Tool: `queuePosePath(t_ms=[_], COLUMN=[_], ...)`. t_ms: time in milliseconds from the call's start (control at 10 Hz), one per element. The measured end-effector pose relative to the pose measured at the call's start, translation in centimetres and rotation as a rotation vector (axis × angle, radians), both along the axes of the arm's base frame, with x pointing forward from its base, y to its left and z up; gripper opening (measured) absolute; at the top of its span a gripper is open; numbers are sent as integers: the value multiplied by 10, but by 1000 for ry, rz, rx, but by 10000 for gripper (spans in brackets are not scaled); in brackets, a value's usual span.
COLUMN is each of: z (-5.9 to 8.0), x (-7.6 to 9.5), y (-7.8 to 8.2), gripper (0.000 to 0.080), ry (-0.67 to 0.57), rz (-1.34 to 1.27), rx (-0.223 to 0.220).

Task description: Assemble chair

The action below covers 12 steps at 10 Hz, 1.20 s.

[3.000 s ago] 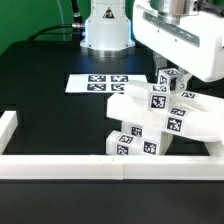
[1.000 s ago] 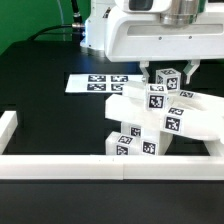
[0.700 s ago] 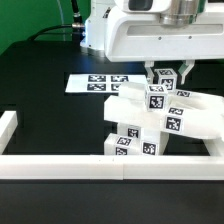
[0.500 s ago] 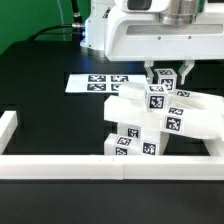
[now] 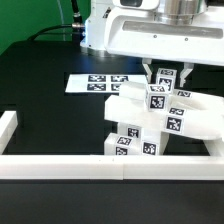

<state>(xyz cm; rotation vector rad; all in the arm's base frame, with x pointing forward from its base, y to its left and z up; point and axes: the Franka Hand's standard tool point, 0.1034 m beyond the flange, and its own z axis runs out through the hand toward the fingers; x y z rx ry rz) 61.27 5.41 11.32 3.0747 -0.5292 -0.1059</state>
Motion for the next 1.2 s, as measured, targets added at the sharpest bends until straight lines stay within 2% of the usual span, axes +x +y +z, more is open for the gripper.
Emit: queuePosePath(t_ms=[1000,1200], z=[-1,-1], x=[0,2], y=[-3,-3], gripper=[287,287], ry=[-9,-20], rz=[-740,-882], rx=[-34,-26])
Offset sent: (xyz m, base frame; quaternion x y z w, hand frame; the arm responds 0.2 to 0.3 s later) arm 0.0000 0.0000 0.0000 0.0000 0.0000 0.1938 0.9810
